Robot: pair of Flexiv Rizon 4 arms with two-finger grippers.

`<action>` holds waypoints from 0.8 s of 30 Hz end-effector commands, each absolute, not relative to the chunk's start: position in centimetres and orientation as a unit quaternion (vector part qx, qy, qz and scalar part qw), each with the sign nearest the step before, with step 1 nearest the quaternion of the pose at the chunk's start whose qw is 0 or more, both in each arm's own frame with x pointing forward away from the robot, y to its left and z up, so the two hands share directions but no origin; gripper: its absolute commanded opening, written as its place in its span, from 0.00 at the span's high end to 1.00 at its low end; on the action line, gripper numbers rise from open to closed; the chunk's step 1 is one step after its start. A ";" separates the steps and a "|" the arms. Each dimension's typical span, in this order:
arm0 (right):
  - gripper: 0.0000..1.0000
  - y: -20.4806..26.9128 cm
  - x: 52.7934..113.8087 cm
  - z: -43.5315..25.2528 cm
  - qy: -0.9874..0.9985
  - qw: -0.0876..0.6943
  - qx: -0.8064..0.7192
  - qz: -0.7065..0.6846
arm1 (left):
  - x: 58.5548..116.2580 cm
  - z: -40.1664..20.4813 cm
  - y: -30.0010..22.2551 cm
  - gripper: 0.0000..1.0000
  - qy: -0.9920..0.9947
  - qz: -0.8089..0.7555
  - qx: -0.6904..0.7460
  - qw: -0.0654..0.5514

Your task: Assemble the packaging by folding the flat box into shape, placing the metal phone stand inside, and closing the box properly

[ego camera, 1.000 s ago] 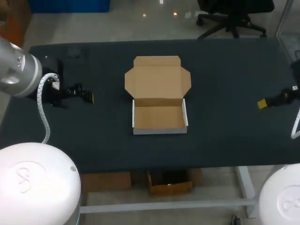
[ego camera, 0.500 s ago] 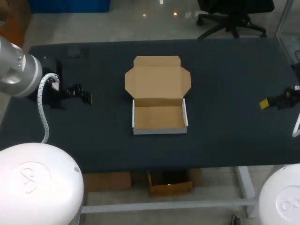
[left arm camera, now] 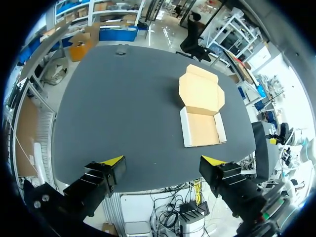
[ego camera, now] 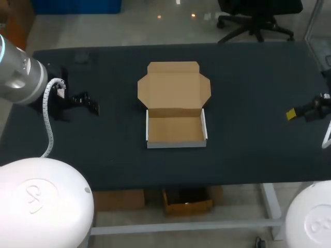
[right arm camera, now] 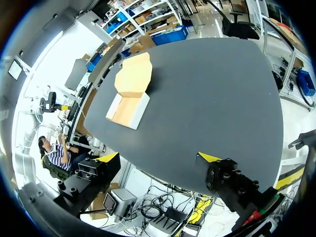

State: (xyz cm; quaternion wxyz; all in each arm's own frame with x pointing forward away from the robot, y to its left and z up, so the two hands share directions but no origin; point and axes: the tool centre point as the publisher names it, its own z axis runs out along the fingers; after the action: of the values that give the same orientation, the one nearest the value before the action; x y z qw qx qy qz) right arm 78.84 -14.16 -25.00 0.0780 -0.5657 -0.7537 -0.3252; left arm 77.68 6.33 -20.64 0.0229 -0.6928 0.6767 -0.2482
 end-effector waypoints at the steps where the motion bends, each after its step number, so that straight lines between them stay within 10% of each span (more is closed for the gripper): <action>1: 0.00 -14.2 78.7 -24.9 -0.754 0.079 -0.565 -0.326 | 79.9 -21.6 6.1 0.00 0.674 -0.222 -0.704 0.026; 24: 0.00 -14.2 78.7 -24.9 -0.754 0.079 -0.565 -0.326 | 89.2 -28.3 10.3 0.00 0.684 -0.117 -0.720 -0.020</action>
State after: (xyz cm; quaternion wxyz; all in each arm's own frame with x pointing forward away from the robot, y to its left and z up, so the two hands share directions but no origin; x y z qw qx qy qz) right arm 78.83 -14.15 -24.98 0.0780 -0.5658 -0.7536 -0.3252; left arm 86.74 10.65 -27.19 0.0194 -0.7185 0.6769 -0.1584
